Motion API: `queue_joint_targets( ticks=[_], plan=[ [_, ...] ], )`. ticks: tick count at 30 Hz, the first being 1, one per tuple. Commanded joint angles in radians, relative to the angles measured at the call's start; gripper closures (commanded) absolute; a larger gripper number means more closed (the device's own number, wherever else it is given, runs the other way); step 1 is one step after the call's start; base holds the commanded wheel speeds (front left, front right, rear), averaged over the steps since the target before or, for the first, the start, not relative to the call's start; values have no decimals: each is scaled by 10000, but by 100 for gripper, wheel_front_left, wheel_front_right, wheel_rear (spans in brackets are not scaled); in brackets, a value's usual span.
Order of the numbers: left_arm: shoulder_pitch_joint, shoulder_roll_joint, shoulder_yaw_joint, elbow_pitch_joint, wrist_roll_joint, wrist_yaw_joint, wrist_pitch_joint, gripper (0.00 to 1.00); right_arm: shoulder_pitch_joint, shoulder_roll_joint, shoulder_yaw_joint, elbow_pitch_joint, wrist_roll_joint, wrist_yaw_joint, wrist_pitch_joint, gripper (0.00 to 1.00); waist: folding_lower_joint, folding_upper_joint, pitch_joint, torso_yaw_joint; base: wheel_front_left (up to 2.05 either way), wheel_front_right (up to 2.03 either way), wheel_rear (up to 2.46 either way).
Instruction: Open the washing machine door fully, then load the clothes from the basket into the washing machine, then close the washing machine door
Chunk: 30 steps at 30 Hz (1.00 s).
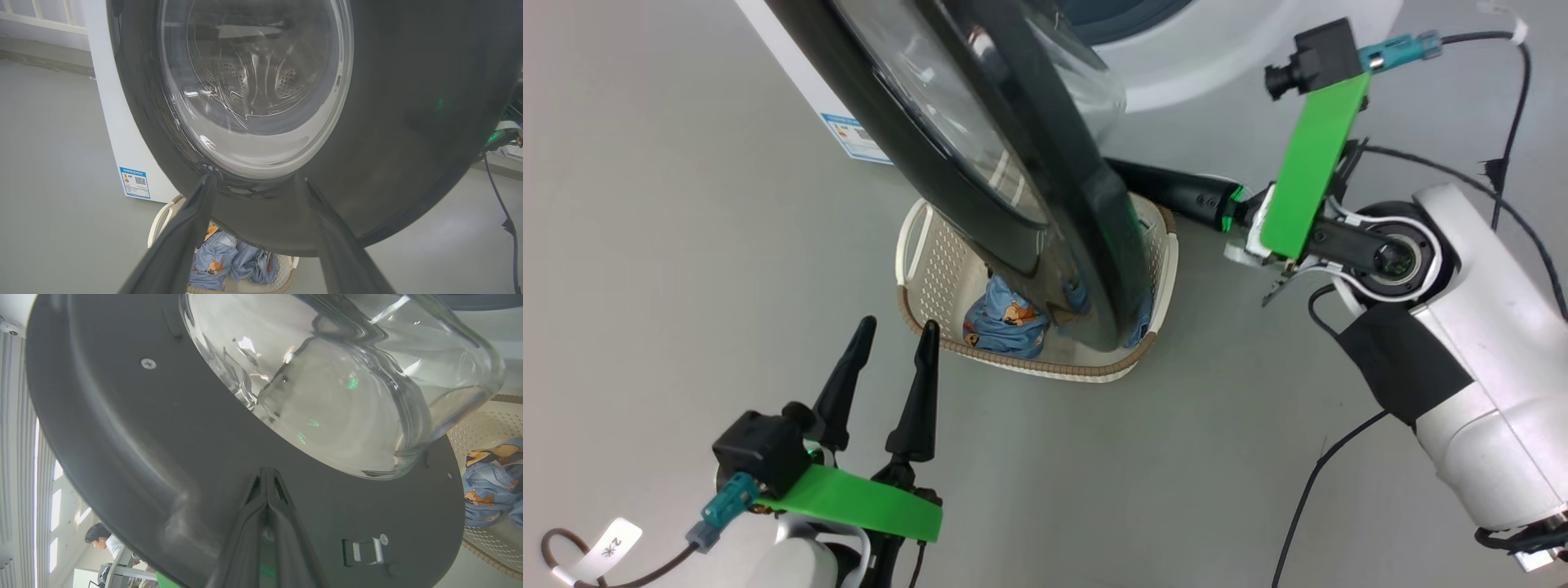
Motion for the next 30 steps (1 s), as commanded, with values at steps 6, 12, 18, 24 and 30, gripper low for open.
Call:
queue_joint_targets(
  ticks=[6,12,18,24,30],
  plan=[
    [60,191,382,-227,58,-37,-65,0,447,475,250,-449,47,25,163,100,0,0,-109,34,0,0,0],
    [84,191,430,-218,67,-27,-65,0,551,514,282,-465,12,25,144,100,0,0,-194,-11,0,0,0],
    [117,191,464,-160,136,-34,-65,0,714,486,172,-488,-51,25,-142,100,0,0,-355,-195,0,0,0],
    [136,191,557,-6,368,-57,-65,0,982,437,121,-535,-118,25,-446,76,0,0,-585,-499,0,0,0],
    [155,191,708,67,527,-67,-65,0,1284,304,82,-695,-183,25,-716,19,0,0,-764,-777,0,0,0]
  ],
)
